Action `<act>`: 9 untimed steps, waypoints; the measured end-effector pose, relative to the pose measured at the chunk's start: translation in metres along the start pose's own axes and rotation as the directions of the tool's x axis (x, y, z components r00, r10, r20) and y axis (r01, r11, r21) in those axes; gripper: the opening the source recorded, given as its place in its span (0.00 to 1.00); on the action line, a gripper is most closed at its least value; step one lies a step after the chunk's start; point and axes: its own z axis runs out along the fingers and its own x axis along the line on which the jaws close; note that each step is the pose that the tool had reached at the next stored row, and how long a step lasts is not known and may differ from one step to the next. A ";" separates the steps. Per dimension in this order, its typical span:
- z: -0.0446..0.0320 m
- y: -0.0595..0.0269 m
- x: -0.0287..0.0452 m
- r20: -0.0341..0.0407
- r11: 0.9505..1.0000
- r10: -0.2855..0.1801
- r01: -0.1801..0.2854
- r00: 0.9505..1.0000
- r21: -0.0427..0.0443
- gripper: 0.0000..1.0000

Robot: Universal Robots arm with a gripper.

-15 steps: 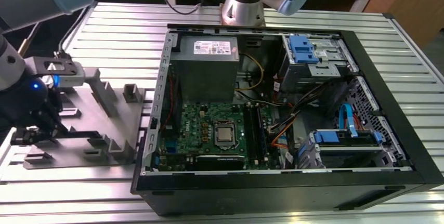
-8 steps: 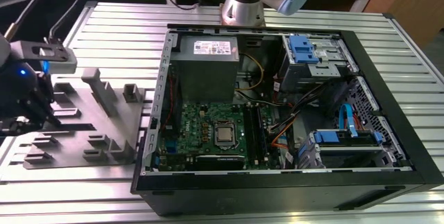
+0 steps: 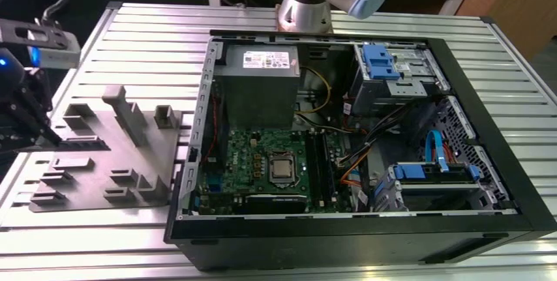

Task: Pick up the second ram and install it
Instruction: 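Pick up the second ram and move it above second insertion slot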

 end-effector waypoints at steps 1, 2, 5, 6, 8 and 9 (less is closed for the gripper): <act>-0.0045 0.0001 -0.0002 0.000 1.000 0.000 0.000 1.000 0.000 0.08; -0.0090 0.0002 -0.0003 0.000 1.000 0.000 0.000 1.000 0.000 0.08; -0.0229 0.0005 -0.0008 0.000 1.000 0.000 0.000 1.000 0.000 0.08; -0.0274 0.0006 -0.0010 0.000 1.000 0.000 0.000 1.000 0.000 0.08; -0.0361 0.0008 -0.0013 0.000 1.000 0.000 0.000 1.000 0.000 0.08; -0.0401 0.0009 -0.0015 0.000 1.000 0.000 0.000 1.000 0.000 0.08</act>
